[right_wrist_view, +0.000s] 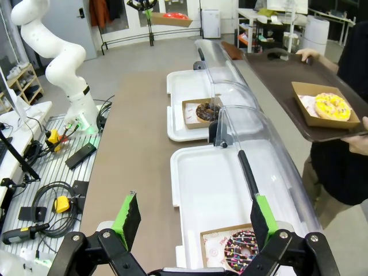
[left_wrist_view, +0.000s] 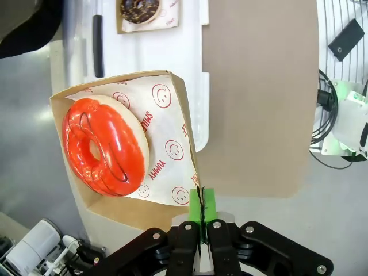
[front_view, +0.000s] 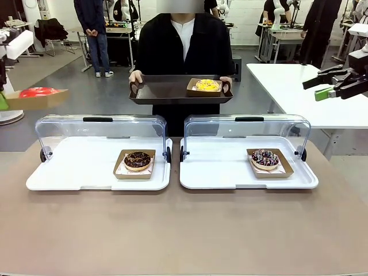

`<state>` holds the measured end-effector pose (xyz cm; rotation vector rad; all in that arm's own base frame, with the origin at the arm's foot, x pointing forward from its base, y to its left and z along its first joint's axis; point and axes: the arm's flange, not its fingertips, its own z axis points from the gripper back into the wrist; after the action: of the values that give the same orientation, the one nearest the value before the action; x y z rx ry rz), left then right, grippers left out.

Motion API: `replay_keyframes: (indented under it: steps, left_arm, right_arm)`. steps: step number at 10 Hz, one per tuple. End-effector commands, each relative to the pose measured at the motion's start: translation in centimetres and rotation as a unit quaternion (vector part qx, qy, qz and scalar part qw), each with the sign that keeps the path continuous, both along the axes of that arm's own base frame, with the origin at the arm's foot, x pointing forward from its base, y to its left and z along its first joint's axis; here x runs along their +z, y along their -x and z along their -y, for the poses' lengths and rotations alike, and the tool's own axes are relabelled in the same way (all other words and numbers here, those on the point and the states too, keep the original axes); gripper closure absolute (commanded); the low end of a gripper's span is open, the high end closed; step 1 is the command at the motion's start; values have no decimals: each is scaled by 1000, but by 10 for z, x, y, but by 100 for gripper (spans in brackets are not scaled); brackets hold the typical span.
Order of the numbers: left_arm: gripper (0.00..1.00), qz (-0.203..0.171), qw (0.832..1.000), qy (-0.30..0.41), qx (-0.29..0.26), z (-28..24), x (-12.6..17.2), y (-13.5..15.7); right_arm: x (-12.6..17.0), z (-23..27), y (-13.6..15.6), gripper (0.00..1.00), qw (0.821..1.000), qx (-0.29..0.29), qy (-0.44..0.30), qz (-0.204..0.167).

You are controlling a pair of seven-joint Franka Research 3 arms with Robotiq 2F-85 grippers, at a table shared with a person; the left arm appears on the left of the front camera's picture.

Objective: Provide the desired donut to the person.
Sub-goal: Pick up and lift the Paper togo box containing the Donut pointed at by the person, then place the picked Paper togo box onto the Handle tray extended by the person.

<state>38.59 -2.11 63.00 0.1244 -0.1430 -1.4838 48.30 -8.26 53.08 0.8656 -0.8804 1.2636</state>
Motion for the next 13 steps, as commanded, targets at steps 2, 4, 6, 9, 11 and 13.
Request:
replay_keyframes:
  steps: [2,4,6,9,11,13]
  left_arm:
    - [100,-16,1000,0,7,-4,-2,-12]
    - [100,-4,1000,0,2,-1,0,-11]
    - [100,-4,1000,0,2,-1,0,-11]
    - [100,-4,1000,0,2,-1,0,-11]
    - [100,-4,1000,0,2,-1,0,-11]
    - [100,-4,1000,0,2,-1,0,-11]
  right_arm:
    - [1,-1,1,0,1000,2,-1,-1]
    - [1,-1,1,0,1000,2,-1,-1]
    - [1,-1,1,0,1000,2,-1,-1]
    - [1,-1,1,0,1000,2,-1,-1]
    - [1,-1,1,0,1000,2,-1,-1]
    - [1,-1,1,0,1000,2,-1,-1]
